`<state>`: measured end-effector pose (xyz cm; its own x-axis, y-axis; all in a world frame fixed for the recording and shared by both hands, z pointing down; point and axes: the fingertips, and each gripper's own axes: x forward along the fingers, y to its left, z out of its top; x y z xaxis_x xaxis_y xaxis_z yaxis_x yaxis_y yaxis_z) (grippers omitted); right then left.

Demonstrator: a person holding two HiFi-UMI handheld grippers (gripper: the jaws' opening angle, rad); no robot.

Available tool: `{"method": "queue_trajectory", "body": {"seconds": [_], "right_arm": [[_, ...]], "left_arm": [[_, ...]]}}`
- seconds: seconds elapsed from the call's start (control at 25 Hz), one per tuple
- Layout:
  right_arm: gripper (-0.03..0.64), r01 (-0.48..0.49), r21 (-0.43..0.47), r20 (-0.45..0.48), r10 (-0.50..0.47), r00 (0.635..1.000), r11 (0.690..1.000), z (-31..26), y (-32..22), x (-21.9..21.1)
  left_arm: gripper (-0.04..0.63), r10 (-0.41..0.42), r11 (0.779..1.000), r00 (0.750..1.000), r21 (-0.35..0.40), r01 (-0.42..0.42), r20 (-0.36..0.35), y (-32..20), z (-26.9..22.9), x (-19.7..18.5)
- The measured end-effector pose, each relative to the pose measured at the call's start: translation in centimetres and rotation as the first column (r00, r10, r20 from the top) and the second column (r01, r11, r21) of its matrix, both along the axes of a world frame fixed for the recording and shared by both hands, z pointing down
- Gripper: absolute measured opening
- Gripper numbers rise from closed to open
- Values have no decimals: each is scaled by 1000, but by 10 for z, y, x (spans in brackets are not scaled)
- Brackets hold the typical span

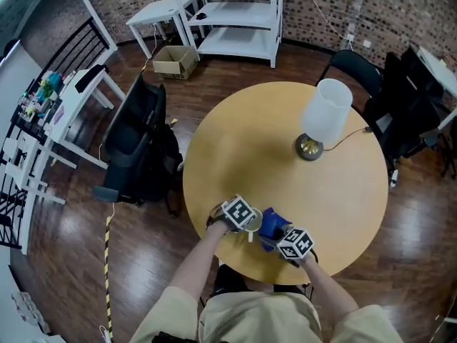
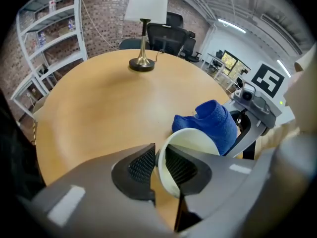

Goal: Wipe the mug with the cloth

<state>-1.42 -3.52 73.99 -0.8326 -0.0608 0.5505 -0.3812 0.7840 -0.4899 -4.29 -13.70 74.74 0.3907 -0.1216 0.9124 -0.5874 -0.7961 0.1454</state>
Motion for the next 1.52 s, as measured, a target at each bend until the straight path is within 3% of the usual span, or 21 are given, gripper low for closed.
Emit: {"method": "queue_trajectory", "body": {"seconds": [0.12,0.32,0.72,0.88,0.96,1.08,1.2,1.32,1.52], "right_arm": [[46,-1,-14,8,1,1000,1000,-1,0,-1],[43,-4,-36,27,5,1000,999,-6,6,-3],[43,107,-1,53,-107,993,994,-29,27,16],[46,43,17,27,-43,999,999,-48,26,39],[48,-56,27,-33,57,998,998,-56,22,58],[48,-195,19,-72,196,978,981,-67,21,76],[48,-256,22,-29,257,966,966,-89,25,71],[48,-280,63,18,279,960,958,-108,20,56],[49,-241,94,-105,250,962,966,-64,9,26]], "left_arm": [[57,-111,993,994,-48,110,-20,2,0,-1],[58,-289,954,956,-101,283,-47,3,0,-6],[44,-330,941,944,-85,329,-7,21,5,-13],[32,-353,931,935,-86,356,43,33,7,-15],[32,-385,916,921,-99,390,64,40,7,-17],[32,-472,873,878,-96,479,83,43,7,-20],[32,-557,826,824,-36,562,103,39,2,-31],[32,-610,788,786,-32,615,98,41,2,-33],[32,-617,781,780,-37,623,102,43,1,-34]]}}
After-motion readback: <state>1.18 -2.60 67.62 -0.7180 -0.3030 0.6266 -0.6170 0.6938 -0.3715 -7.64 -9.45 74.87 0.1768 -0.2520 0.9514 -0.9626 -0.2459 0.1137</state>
